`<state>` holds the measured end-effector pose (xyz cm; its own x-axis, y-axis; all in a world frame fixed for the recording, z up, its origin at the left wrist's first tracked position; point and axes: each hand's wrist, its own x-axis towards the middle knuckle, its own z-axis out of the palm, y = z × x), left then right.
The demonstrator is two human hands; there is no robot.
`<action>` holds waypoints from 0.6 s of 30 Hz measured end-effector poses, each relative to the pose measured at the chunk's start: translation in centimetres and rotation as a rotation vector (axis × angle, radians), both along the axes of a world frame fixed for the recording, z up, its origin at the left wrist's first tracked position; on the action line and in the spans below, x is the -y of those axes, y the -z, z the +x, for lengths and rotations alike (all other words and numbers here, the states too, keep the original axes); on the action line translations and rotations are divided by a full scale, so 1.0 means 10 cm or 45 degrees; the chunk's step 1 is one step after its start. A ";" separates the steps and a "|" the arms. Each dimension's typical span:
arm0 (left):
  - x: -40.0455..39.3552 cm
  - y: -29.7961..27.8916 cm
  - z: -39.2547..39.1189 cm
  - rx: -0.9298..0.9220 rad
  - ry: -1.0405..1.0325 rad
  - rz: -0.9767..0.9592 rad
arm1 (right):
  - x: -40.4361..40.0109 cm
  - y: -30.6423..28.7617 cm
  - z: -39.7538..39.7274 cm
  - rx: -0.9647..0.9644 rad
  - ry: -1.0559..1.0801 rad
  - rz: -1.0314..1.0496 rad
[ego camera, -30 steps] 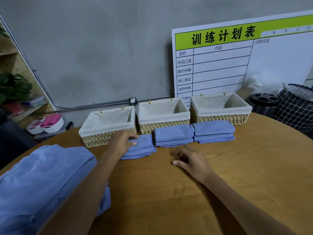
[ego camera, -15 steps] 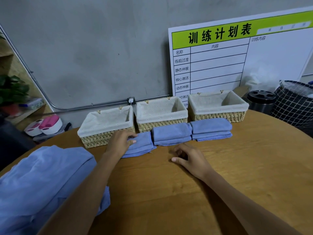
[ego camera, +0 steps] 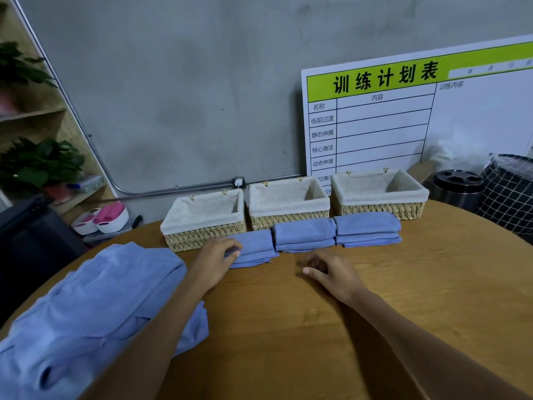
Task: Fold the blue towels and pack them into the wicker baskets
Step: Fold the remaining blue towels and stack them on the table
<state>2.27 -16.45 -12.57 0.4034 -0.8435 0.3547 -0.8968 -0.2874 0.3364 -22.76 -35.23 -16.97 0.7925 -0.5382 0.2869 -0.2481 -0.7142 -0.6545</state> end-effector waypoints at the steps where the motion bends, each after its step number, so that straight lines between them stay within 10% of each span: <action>1: -0.07 -0.02 -0.03 -0.003 0.004 0.027 | -0.04 -0.04 -0.01 -0.005 -0.005 0.006; 18: -1.61 -1.13 0.57 0.322 -0.352 0.317 | -1.54 -0.76 1.24 0.122 -0.411 0.195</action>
<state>7.99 -0.31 -1.23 0.5522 -0.7884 0.2711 -0.8202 -0.5721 0.0071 -10.36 -19.78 -9.42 0.9018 -0.3074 0.3038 0.0418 -0.6376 -0.7692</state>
